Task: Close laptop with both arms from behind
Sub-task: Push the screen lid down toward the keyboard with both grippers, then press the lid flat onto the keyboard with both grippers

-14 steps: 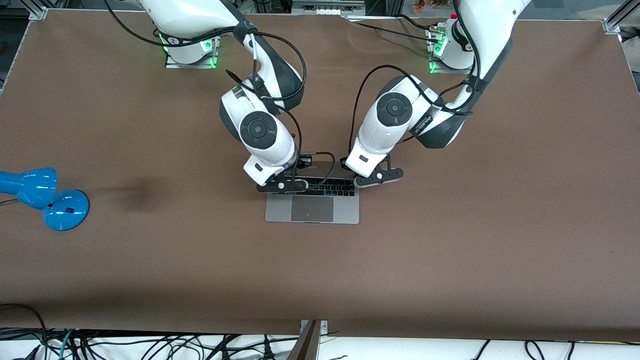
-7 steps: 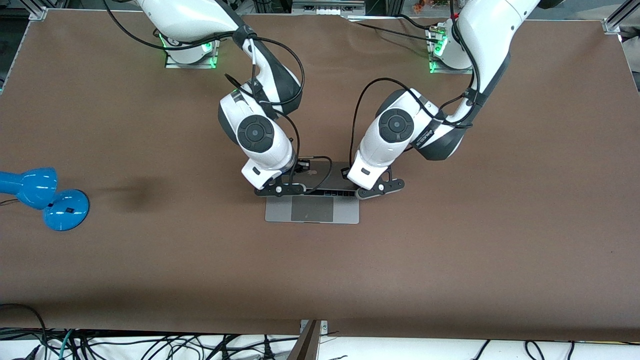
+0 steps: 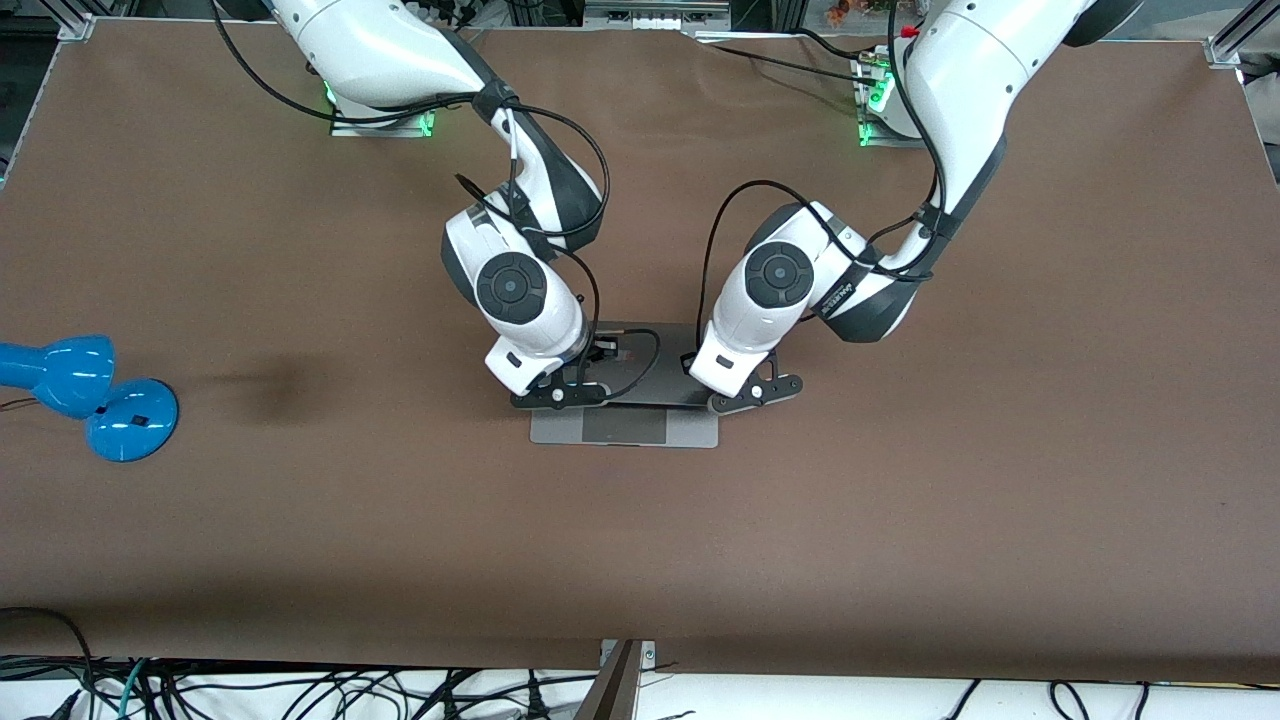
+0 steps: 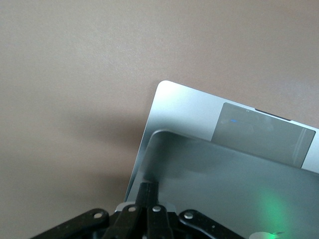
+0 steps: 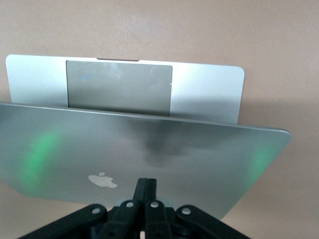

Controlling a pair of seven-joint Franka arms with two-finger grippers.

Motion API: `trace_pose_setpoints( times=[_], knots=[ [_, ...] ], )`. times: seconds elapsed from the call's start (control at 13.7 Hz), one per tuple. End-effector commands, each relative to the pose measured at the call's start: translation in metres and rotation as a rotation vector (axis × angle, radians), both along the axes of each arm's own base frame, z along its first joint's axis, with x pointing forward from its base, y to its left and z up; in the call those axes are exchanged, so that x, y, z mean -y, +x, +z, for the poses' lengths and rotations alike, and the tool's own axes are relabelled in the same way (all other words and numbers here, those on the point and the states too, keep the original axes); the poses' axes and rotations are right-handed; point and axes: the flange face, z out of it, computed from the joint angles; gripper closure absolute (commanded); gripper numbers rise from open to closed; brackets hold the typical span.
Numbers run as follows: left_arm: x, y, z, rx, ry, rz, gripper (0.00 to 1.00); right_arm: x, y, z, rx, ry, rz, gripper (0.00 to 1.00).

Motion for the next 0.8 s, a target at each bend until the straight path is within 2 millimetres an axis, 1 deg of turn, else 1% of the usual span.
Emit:
trace_pose_setpoints(
  times=[0.0, 0.15, 0.22, 0.36, 0.58, 0.66, 0.73],
  knots=[
    [0.009, 0.007, -0.008, 0.010, 0.030, 0.014, 1.00, 0.002, 0.006, -0.004, 0.044, 0.006, 0.019, 1.00],
    [0.009, 0.011, -0.010, 0.013, 0.029, 0.016, 1.00, 0.002, 0.008, -0.015, 0.048, 0.006, 0.015, 1.00],
    [0.009, 0.013, -0.016, 0.007, 0.027, 0.026, 1.00, 0.004, 0.011, -0.021, 0.059, 0.003, 0.015, 1.00],
    [0.012, 0.015, -0.022, 0.001, 0.024, 0.027, 1.00, 0.005, 0.013, -0.027, 0.067, 0.000, 0.033, 1.00],
    [0.010, 0.019, -0.028, 0.010, 0.042, 0.032, 1.00, 0.006, 0.014, -0.038, 0.068, -0.002, 0.030, 1.00],
    [0.012, 0.022, -0.032, 0.009, 0.039, 0.035, 1.00, 0.007, 0.015, -0.038, 0.073, -0.001, 0.028, 1.00],
    [0.011, 0.023, -0.038, 0.004, 0.041, 0.038, 1.00, 0.008, 0.016, -0.042, 0.073, -0.004, 0.026, 1.00]
  ],
)
